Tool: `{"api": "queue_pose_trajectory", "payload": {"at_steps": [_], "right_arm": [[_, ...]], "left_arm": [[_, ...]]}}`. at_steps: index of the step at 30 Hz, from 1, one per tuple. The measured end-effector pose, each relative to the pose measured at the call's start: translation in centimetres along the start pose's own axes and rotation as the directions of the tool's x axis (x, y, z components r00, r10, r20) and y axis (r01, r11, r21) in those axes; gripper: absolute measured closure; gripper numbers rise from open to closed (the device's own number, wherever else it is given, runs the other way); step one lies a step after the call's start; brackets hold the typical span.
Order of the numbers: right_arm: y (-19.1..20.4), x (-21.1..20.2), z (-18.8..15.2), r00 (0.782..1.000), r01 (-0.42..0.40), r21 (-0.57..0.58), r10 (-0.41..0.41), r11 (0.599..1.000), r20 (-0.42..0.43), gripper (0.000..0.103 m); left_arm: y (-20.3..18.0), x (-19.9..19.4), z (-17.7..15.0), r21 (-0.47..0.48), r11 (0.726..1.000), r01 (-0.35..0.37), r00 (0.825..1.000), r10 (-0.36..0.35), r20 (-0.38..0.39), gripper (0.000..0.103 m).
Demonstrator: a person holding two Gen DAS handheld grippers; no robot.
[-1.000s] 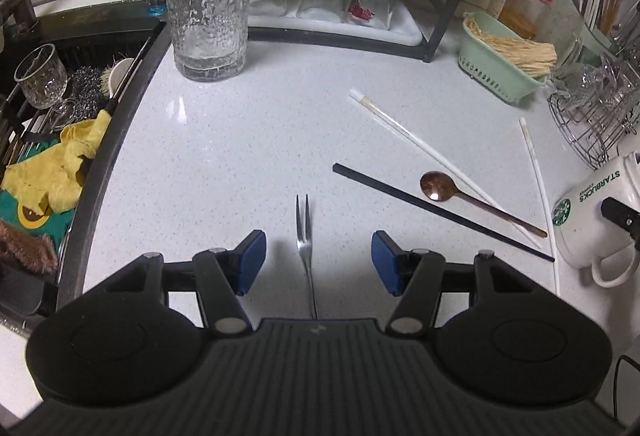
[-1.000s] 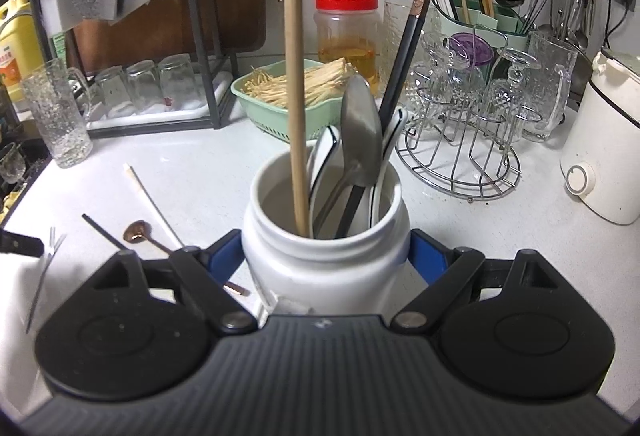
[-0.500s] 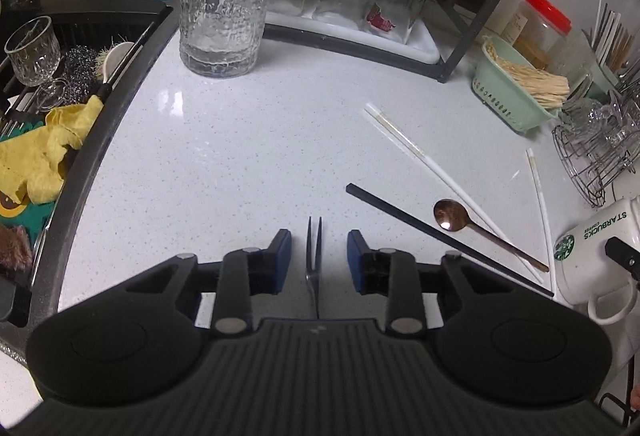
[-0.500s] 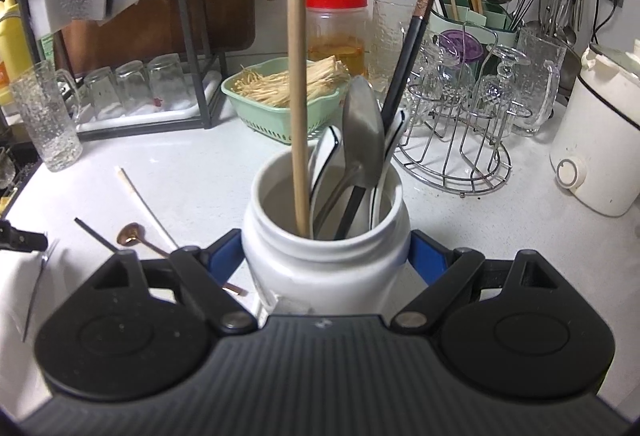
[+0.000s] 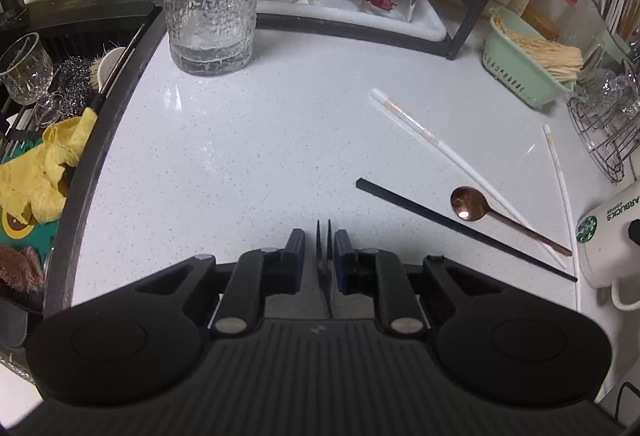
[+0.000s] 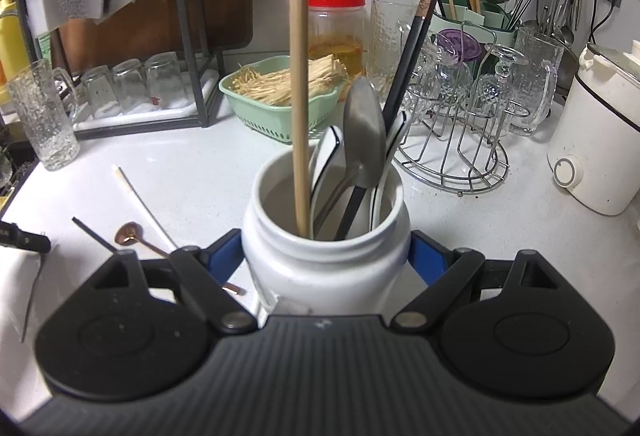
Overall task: Organize utensils
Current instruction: 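Close the left gripper on the small silver fork, then lift the silver fork and carry it above the white jar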
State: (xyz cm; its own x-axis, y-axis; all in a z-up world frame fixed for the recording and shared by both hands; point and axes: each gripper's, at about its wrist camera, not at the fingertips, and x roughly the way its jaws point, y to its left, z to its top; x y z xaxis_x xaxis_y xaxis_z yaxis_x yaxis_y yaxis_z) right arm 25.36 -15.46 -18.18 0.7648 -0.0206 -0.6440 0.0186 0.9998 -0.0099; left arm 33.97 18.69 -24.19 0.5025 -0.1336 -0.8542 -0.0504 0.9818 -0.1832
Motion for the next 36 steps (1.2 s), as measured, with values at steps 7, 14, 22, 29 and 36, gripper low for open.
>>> {"api": "queue_pose_trajectory", "payload": {"at_steps": [7, 14, 22, 29, 36], "right_arm": [[-0.1, 0.1, 0.0, 1.0, -0.003, -0.004, 0.003, 1.0, -0.005, 0.013], [-0.1, 0.0, 0.1, 1.0, -0.009, -0.011, 0.009, 1.0, -0.019, 0.013], [-0.2, 0.0, 0.3, 0.999, -0.015, -0.021, 0.015, 1.0, -0.033, 0.013], [-0.2, 0.2, 0.6, 0.998, -0.023, -0.04, 0.021, 0.999, -0.06, 0.013], [-0.1, 0.2, 0.8, 0.995, -0.043, -0.069, 0.037, 0.997, -0.095, 0.013]], "left_arm": [[0.6, -0.1, -0.1, -0.023, 1.0, -0.021, 1.0, 0.021, 0.004, 0.091], [0.8, 0.0, -0.1, -0.05, 0.998, -0.025, 0.999, 0.026, 0.024, 0.094], [0.6, -0.6, 1.4, 0.024, 0.999, -0.044, 0.998, 0.042, 0.046, 0.094], [-0.3, -2.6, 2.3, 0.045, 0.998, -0.053, 0.996, 0.05, 0.072, 0.094], [-2.3, -4.5, 2.1, 0.03, 0.998, -0.048, 0.995, 0.045, 0.084, 0.095]]}}
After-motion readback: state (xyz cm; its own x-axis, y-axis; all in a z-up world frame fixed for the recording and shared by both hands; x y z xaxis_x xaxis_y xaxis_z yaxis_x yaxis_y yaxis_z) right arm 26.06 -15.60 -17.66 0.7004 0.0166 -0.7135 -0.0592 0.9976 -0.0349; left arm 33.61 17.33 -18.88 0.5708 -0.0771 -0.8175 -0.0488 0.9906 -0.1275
